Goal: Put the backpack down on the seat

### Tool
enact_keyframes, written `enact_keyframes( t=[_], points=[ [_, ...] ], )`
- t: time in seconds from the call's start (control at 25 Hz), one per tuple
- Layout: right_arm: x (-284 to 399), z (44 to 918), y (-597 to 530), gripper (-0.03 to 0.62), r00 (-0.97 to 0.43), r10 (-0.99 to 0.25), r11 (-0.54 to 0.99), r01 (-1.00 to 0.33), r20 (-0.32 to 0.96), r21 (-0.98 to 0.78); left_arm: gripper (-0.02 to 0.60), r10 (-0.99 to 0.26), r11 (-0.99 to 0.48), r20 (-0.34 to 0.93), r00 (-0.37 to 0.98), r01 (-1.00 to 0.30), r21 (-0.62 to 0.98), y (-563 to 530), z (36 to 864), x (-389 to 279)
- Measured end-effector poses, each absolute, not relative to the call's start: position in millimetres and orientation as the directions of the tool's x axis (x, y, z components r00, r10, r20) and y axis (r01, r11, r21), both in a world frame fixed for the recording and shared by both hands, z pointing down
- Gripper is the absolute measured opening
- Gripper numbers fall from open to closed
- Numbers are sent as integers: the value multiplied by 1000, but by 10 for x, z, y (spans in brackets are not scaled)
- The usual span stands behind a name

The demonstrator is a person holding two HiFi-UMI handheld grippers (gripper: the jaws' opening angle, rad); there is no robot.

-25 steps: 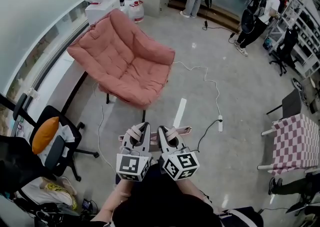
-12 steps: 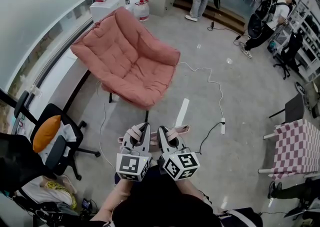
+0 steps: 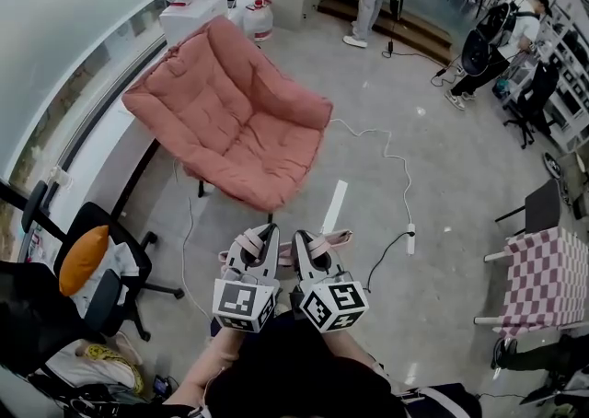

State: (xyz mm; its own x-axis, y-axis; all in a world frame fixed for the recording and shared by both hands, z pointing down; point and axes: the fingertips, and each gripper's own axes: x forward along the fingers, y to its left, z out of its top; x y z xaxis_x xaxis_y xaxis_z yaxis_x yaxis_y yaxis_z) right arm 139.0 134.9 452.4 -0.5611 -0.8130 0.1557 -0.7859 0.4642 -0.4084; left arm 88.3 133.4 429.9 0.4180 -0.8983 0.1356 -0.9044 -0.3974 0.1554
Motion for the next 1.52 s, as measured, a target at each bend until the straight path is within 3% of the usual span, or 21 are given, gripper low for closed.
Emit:
enact_keyframes(
  t=[1.52],
  points=[
    [1697,3790,-923,32,-268,-955,217,-924,126,-315,17,-712,-681,53,700,-708,187,-1029,3581,1236]
  ],
)
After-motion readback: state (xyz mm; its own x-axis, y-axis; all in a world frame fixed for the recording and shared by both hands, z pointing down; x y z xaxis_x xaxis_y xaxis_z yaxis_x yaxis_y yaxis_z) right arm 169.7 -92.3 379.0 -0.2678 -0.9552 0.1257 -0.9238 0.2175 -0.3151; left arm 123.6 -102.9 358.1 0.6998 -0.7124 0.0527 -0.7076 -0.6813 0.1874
